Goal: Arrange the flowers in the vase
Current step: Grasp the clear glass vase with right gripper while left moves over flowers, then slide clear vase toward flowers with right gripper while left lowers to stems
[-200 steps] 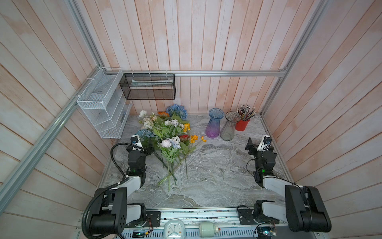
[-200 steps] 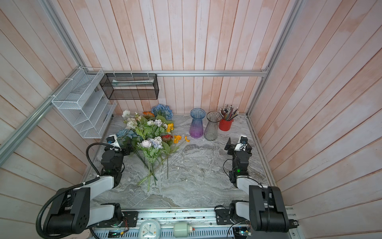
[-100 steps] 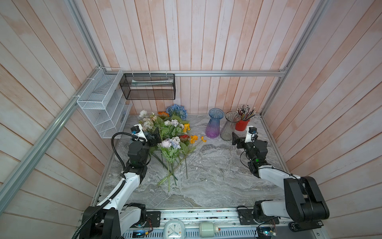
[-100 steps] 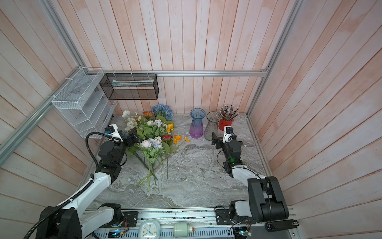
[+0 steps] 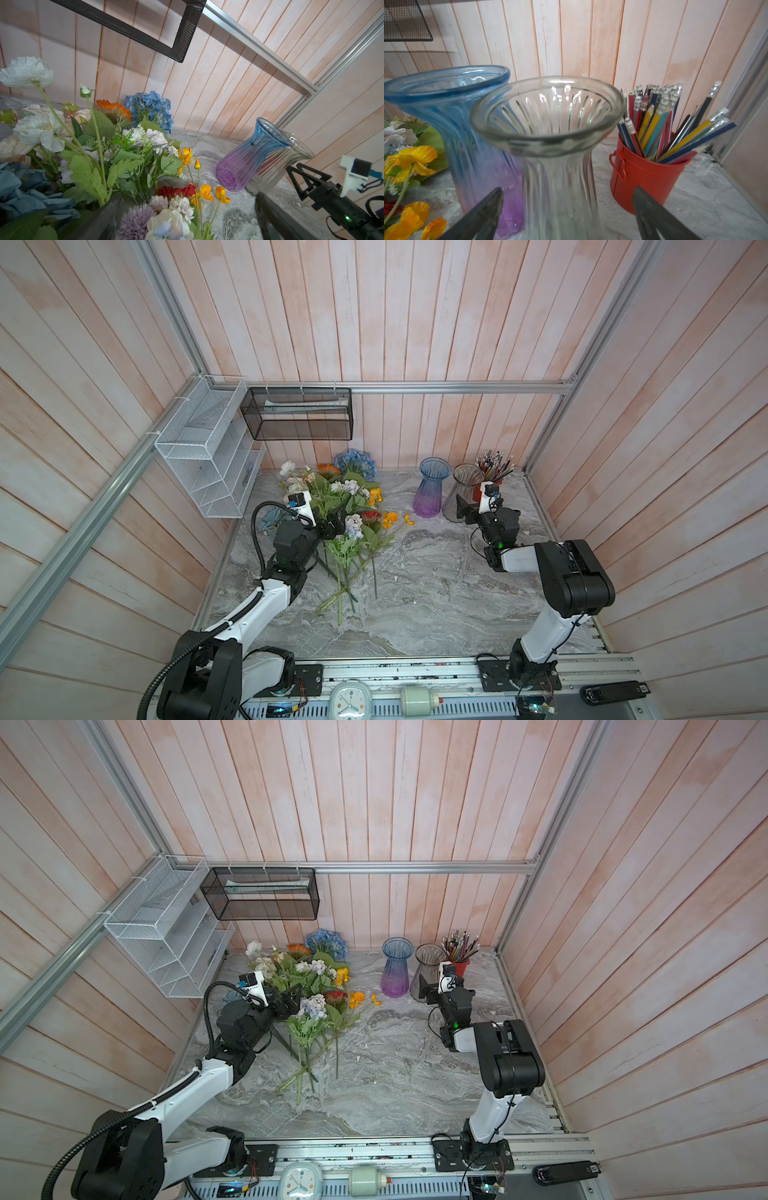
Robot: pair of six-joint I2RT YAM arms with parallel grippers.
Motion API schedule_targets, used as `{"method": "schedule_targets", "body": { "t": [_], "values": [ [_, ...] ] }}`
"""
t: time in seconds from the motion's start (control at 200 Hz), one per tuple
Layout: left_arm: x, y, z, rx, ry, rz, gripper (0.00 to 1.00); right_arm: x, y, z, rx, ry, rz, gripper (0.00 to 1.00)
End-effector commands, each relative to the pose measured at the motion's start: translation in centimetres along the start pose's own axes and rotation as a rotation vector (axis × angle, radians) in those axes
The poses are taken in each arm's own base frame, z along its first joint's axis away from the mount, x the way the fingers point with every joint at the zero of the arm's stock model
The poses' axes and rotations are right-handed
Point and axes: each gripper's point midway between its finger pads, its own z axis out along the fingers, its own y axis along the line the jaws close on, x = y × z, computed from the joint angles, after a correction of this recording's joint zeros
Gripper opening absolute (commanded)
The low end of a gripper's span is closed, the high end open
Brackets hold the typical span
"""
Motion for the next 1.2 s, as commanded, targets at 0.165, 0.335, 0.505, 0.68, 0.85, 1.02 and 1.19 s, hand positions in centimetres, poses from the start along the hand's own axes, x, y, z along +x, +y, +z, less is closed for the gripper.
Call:
{"method": "schedule_targets", "body": {
  "t": [0.165, 0.335, 0.505, 0.68, 0.85, 1.02, 1.19],
  "values": [
    [-0.5, -0.9, -0.2, 0.036, -0.006, -0.021, 1.00, -1.9, 0.1, 3.2, -0.013, -0.086, -0.054, 0.97],
    [-0.9, -0.9, -0.7, 0.027, -0.016, -0.011, 1.00, -1.9, 0.1, 4.5, -0.023, -0.093, -0.051, 0.96],
    [-1.2, -0.8, -1.2, 0.013, -0.033, -0.004, 1.00, -2.0, -0.1, 5.0, -0.012, -0.105, -0.056, 0.86],
    [-1.2, -0.7, -1.4, 0.007, -0.034, -0.005, 1.00, -2.6, 0.0, 4.0, -0.012, -0.134, -0.067, 0.64],
    [-1.5, -0.6, -1.8, -0.004, -0.043, 0.002, 1.00, -3.8, 0.2, 1.3, -0.004, -0.152, -0.086, 0.52],
    [-1.3, -0.5, -2.1, -0.010, -0.039, 0.005, 1.00, -4.7, 1.6, -2.6, -0.020, -0.143, -0.080, 0.47],
    [-0.4, -0.6, -2.6, -0.009, 0.009, -0.004, 1.00, -4.1, 4.6, -6.3, -0.067, -0.093, -0.065, 0.44]
  ]
}}
